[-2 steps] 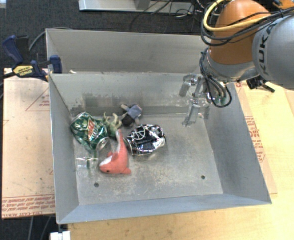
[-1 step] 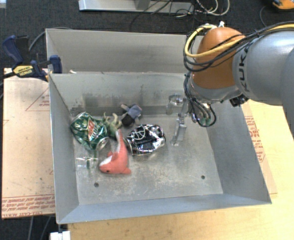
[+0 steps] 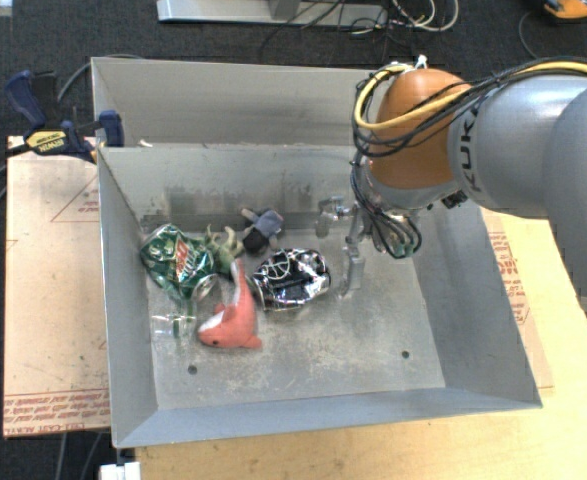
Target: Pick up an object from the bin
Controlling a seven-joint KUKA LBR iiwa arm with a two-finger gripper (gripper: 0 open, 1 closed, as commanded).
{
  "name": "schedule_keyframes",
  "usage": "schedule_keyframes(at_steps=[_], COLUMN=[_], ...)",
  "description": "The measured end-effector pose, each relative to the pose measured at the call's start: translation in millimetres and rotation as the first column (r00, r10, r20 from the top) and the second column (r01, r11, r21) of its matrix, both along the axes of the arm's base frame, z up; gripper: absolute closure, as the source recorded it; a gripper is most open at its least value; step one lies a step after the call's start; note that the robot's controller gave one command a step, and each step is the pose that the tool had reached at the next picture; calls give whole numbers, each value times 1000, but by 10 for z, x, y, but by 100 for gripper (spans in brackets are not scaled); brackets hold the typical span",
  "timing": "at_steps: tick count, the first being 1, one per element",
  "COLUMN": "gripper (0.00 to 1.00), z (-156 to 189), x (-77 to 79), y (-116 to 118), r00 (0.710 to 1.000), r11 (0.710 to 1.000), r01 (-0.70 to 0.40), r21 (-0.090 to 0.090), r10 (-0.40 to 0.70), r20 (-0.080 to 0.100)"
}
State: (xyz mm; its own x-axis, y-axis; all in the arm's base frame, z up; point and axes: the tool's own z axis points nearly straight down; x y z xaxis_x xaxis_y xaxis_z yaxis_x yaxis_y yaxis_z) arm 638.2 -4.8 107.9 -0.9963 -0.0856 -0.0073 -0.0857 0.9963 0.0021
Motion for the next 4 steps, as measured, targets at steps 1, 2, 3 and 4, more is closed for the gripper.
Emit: schedule_keyframes(at_steps=[1,2,3,4], gripper=[0,0,0,0], z=[-53,-343,-374,-376], x=[-14,-1,-148,-284], y=[42,-290,614,417], r00=[1000,999,997,992], r11=[1000,999,997,992], r01=[9,35,-82,-123], r21=[-2,1,-1,0], r10=[-9,-35,82,123], r20=[3,2,5,5])
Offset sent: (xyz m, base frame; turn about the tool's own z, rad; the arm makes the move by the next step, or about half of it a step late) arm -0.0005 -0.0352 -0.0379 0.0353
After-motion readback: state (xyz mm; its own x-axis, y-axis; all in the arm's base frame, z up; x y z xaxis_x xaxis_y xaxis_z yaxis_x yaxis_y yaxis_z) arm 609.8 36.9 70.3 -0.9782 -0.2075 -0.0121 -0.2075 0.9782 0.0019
